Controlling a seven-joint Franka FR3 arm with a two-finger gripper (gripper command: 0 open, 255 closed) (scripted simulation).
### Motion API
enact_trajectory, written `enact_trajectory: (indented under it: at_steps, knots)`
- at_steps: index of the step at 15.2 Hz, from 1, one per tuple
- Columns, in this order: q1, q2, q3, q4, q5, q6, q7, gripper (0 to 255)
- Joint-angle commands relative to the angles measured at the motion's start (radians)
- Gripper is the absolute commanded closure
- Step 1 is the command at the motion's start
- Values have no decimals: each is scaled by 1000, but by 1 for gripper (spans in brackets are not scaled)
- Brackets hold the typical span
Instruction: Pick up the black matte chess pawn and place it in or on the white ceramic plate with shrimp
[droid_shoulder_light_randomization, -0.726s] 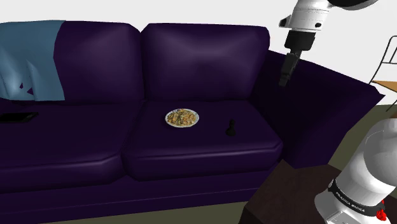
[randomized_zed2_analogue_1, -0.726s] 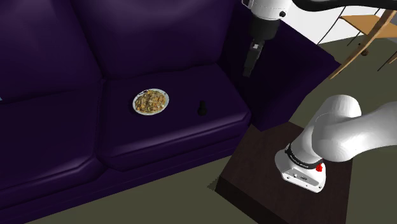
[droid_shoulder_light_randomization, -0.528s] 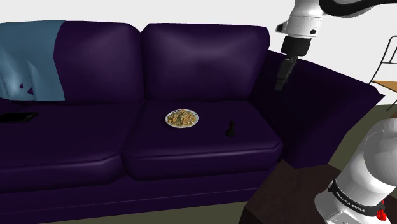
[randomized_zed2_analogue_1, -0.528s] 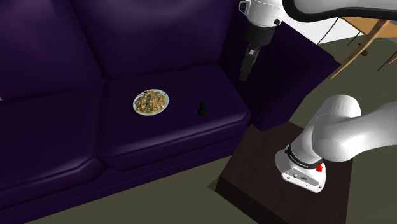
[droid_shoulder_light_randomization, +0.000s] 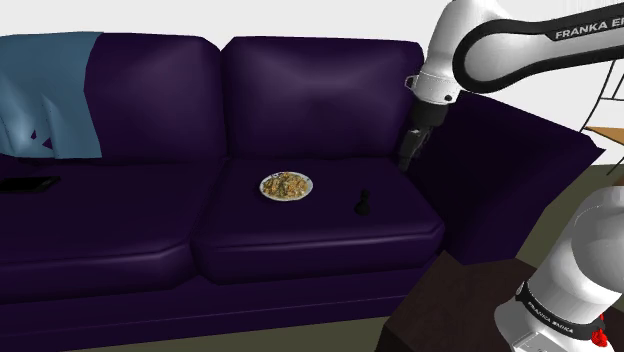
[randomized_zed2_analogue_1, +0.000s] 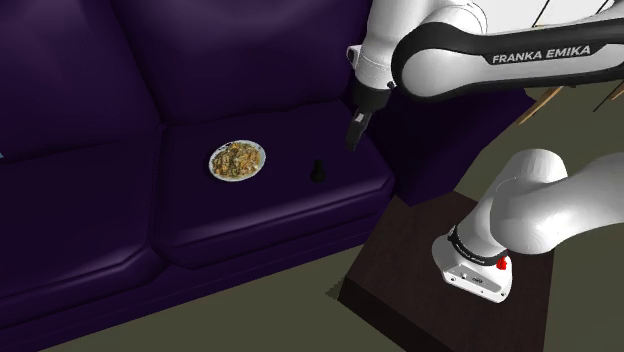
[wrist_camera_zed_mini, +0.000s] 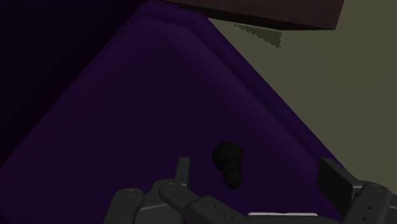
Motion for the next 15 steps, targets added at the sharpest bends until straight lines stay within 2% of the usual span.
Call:
enact_trajectory:
  at_steps: [1, 6, 10, 15]
  knots:
    - [-2, 49, 18, -31, 1, 101, 18, 0]
    - [-14, 202, 66, -69, -11, 334, 71, 0]
    - [-37, 355, 108, -64, -51, 514, 133, 0]
    - [-45, 410, 114, -74, -66, 579, 144, 0]
